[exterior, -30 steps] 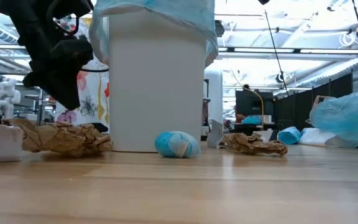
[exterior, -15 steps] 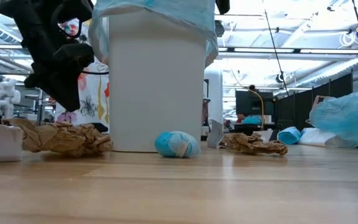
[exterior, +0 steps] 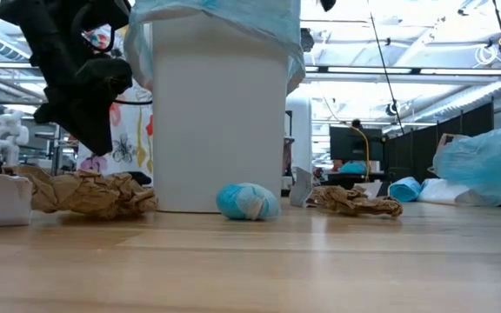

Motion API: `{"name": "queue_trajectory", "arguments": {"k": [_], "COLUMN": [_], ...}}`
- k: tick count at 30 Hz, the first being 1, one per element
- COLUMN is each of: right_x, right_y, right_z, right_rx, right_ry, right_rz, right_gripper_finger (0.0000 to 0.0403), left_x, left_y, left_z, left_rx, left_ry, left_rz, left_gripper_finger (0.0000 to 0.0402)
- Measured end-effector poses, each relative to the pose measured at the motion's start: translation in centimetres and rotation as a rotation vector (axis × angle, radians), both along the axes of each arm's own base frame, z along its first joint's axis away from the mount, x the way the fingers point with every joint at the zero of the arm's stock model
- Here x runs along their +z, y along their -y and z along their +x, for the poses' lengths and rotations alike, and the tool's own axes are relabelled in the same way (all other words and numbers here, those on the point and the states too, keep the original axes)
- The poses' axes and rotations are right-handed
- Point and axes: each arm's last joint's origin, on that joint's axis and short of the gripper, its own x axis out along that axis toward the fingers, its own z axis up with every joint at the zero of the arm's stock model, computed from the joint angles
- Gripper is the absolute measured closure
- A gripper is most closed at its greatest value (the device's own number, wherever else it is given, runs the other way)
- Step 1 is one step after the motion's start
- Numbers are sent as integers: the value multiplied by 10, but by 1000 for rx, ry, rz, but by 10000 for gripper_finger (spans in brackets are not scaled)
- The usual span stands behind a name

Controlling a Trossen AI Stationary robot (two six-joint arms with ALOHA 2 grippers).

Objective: Place trash/remove bag and relplace
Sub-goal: Put the white paper into the trash bin

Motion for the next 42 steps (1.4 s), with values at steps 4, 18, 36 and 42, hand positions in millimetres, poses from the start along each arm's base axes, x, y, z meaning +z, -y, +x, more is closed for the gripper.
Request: {"name": "queue_trajectory", "arguments": {"k": [4, 18, 36, 42], "right_x": [3, -40, -151, -179], "right_y": [20, 68, 136, 156], "right_z": [-43, -99, -66, -66], "right_rx": [-267, -425, -34, -15], "right_ry": [-105, -710, -1189, -1228], "right_rz": [93, 163, 51, 52], "right_gripper_finger": [250, 257, 268, 268], "left_x": [1, 1, 8, 8], "left_y": [0, 0, 1, 2], "left_z": [1, 3, 13, 14], "left_rx": [0, 1, 61, 85], "left_ry": [14, 32, 174, 193], "left_rz": [-1, -4, -59, -76], "left_gripper_finger": [311, 311, 311, 311]}}
